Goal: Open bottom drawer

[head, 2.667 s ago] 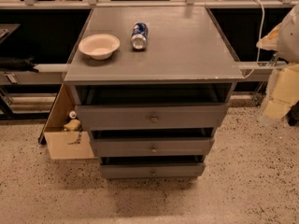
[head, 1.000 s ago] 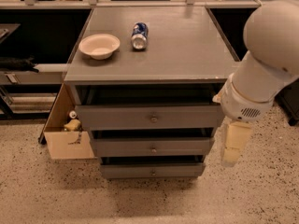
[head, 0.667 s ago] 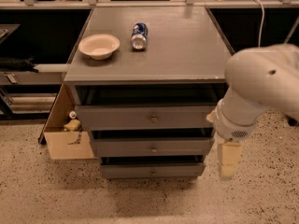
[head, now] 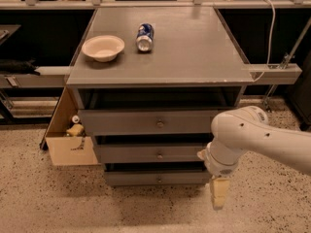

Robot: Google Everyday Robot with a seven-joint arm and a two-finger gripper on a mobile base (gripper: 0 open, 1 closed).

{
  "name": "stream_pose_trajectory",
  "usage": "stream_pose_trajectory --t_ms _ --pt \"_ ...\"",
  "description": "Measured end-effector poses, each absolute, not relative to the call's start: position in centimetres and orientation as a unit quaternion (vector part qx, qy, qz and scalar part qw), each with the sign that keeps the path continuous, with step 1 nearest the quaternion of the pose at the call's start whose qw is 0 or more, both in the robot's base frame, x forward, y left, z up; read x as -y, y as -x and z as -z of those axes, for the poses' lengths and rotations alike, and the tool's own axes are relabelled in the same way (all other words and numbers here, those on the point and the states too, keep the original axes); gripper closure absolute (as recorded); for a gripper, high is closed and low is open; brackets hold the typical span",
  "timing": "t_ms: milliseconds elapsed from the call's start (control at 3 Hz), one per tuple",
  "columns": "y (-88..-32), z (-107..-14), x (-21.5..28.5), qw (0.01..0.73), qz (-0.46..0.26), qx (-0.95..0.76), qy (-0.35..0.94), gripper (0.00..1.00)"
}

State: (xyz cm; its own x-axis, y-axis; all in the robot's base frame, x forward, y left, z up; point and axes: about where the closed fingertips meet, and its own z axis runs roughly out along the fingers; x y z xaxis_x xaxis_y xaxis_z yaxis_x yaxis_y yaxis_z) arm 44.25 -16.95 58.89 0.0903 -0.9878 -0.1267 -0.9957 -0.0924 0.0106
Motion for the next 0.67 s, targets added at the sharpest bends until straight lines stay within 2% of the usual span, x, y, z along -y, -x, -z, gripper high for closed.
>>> stream_pose_trajectory --t_ms 667 --pt "-45.0 -55.3 17.0 0.055 -0.049 -0.665 0.744 0.00"
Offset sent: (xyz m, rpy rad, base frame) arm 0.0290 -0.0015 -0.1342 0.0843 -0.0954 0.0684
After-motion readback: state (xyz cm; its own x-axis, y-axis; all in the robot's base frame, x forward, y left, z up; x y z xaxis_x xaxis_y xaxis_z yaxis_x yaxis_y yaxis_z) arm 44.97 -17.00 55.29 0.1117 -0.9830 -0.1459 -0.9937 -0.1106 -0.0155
